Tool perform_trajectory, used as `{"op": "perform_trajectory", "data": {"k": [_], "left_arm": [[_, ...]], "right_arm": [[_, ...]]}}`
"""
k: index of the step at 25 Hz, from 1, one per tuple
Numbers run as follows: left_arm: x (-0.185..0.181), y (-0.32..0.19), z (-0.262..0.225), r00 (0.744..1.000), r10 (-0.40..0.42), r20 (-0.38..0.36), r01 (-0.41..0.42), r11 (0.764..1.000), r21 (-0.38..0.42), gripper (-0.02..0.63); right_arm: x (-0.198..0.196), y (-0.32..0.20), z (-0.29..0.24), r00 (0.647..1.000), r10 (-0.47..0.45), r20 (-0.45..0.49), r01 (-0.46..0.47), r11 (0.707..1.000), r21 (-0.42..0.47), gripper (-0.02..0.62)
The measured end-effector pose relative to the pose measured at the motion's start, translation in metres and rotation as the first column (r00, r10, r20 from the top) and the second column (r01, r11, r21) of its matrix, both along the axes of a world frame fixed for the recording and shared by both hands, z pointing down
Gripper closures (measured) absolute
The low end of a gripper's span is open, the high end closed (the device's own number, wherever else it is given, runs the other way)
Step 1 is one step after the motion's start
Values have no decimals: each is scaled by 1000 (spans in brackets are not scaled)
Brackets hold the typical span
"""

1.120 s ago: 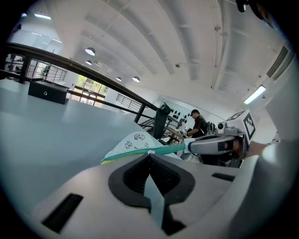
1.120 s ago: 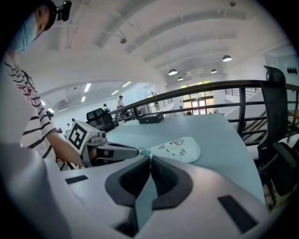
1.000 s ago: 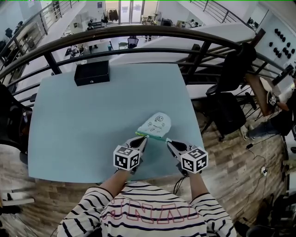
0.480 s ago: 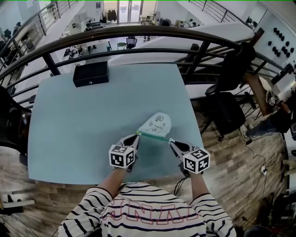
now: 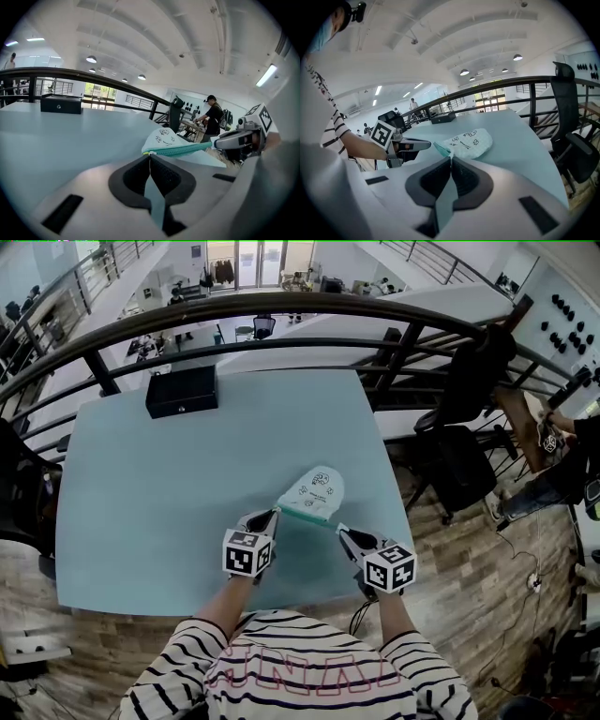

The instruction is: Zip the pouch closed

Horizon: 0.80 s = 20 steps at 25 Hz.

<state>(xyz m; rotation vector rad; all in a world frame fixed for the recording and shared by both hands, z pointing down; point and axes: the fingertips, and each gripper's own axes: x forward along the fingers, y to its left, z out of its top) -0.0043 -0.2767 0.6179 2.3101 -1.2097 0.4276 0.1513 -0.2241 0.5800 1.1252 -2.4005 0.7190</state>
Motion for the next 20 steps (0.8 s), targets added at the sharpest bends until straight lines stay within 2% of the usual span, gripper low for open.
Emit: {"op": "perform_trajectory", "data": {"k": [10,15,20], "left_arm": [[-8,-3,20,996,42,84,-39,998,-40,580],[-5,3,32,991,65,118,-55,995,-87,580],[-6,6,30,988,69,136,-57,994,-94,580]], "right_arm": [[-15,1,24,1000,20,-22,-20,1000,-19,560],[-11,5,34,999,42,-32,-43,998,-36,558],[-10,9,36,997,67,-42,-69,996,-61,558]]}}
